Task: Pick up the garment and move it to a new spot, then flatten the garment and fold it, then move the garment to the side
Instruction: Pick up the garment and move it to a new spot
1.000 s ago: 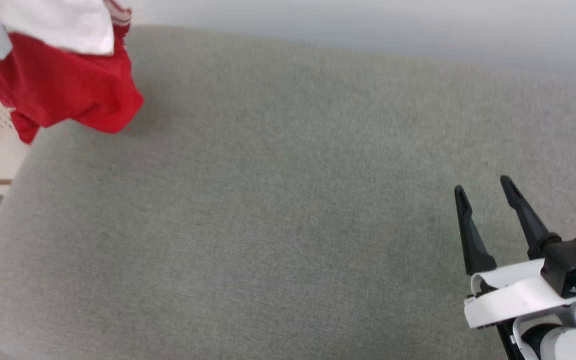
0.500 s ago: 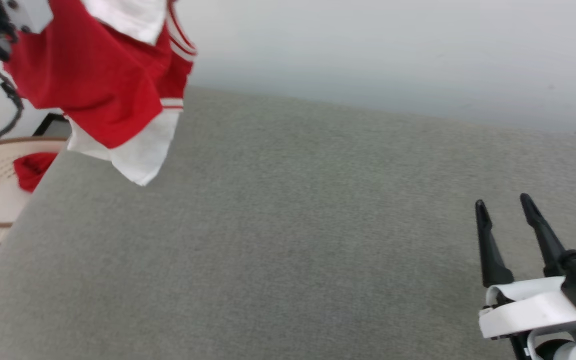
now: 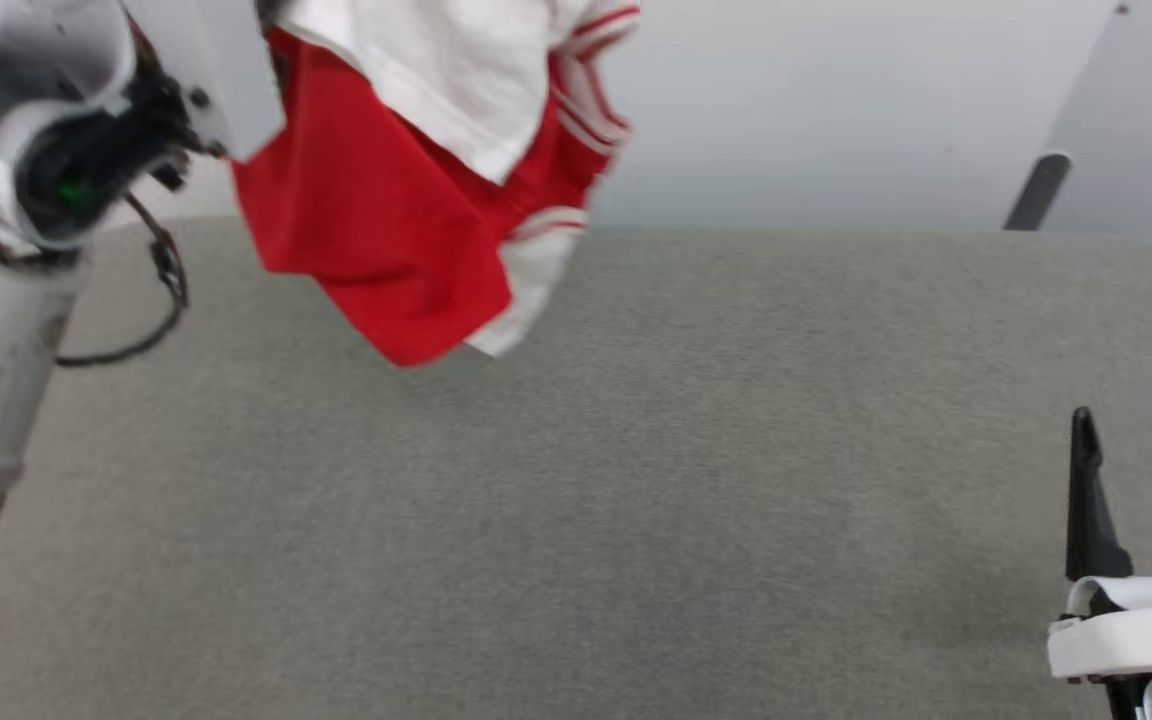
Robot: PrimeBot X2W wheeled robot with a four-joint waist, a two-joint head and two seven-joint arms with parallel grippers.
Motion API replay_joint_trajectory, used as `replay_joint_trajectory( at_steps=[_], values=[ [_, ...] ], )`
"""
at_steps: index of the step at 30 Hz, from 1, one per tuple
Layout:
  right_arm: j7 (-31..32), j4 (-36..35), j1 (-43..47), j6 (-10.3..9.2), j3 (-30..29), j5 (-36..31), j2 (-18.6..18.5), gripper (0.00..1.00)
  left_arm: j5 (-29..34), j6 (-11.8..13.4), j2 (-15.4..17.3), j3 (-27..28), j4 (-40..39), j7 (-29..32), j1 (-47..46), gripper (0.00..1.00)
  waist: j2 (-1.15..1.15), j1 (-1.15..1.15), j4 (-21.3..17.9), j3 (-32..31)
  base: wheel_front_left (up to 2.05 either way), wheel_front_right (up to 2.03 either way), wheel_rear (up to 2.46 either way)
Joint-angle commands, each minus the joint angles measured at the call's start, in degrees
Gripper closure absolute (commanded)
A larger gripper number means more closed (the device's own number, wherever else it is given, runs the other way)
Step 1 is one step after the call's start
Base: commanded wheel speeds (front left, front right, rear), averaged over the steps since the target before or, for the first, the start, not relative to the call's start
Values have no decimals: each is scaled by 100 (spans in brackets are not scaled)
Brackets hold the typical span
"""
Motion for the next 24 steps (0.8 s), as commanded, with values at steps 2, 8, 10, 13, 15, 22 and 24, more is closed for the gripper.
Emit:
replay_joint_trajectory(
  at_steps=[2, 8, 10, 13, 15, 22, 24],
  values=[
    [-45, -31, -87, 0, -144, -33, 11, 0, -111, 235, -86, -35, -497, 116, 238, 100, 0, 0, -431, 133, 0, 0, 0],
    [-97, 2, -115, 0, -246, 57, 13, 0, -122, 524, -172, -215, -1381, 220, 689, 100, 0, 0, -809, 340, 0, 0, 0],
    [-125, 31, -119, 0, -243, 82, 12, 0, -174, 608, -213, -289, -1596, 244, 898, 100, 0, 0, -903, 402, 0, 0, 0],
    [-192, 107, -162, 0, -223, 140, 13, 0, -178, 738, -185, -436, -1865, 308, 1232, 100, 0, 0, -1022, 494, 0, 0, 0],
    [-238, 170, -187, 0, -212, 180, 12, 0, -221, 853, -161, -506, -1962, 370, 1498, 100, 0, 0, -1075, 551, 0, 0, 0],
    [-368, 390, -287, 0, -115, 294, 13, 0, -311, 972, 40, -773, -1870, 470, 2312, 100, 0, 0, -1182, 709, 0, 0, 0],
    [-395, 455, -324, 0, -91, 328, 13, 0, -312, 897, 124, -865, -1755, 505, 2486, 100, 0, 0, -1195, 738, 0, 0, 0]
  ],
)
